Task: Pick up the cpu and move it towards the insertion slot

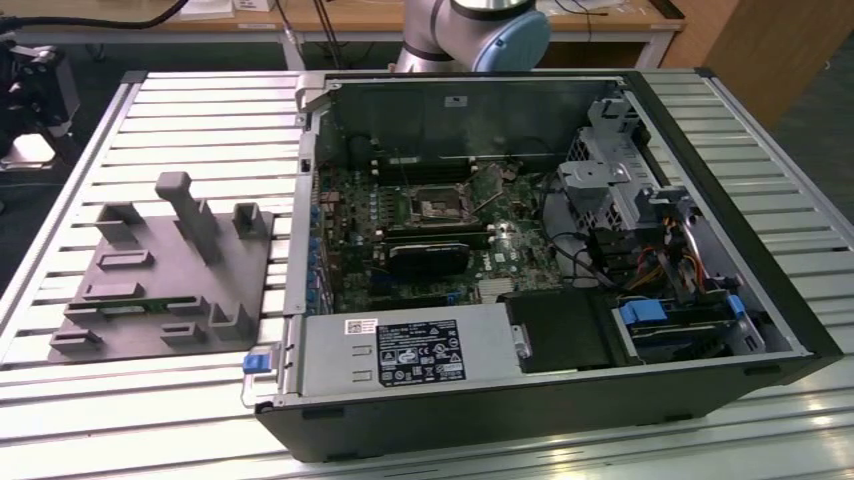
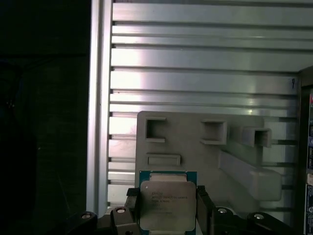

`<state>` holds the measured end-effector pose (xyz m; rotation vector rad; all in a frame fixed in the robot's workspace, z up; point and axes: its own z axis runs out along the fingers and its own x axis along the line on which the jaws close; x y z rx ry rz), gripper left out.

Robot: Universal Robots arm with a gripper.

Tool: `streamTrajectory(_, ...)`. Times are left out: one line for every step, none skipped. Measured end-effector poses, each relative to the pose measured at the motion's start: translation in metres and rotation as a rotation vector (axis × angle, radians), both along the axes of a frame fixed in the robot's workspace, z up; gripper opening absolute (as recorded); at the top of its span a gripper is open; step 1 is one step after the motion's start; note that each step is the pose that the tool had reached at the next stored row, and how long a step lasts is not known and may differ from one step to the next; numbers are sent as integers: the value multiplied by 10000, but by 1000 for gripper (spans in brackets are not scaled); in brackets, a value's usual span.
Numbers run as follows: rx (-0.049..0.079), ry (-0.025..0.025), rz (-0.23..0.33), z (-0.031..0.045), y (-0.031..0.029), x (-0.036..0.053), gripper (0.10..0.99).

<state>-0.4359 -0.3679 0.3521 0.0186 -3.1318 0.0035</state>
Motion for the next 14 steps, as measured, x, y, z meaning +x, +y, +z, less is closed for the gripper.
streamTrajectory(-2, 1, 0, 11, 1, 0, 545)
streamTrajectory(-3, -1, 1, 18, 2, 0, 545)
streamTrajectory(-5, 0, 0, 26, 3, 0, 545)
streamTrajectory(-6, 0, 0, 33, 4, 0, 545)
streamTrajectory(-7, -1, 0, 39, 4, 0, 545)
streamTrajectory(-9, 1, 1, 48, 5, 0, 545)
streamTrajectory(-10, 0, 0, 58, 6, 0, 545)
streamTrajectory(-11, 0, 0, 70, 6, 0, 545)
streamTrajectory(-11, 1, 1, 84, 7, 0, 545)
streamTrajectory(-11, 1, 0, 101, 8, 0, 545)
streamTrajectory(-11, 0, 0, 117, 9, 0, 545)
streamTrajectory(-14, 1, -1, 135, 12, 0, 545)
streamTrajectory(-16, 0, 0, 158, 14, 0, 545)
streamTrajectory(-20, 0, 0, 183, 16, 0, 545)
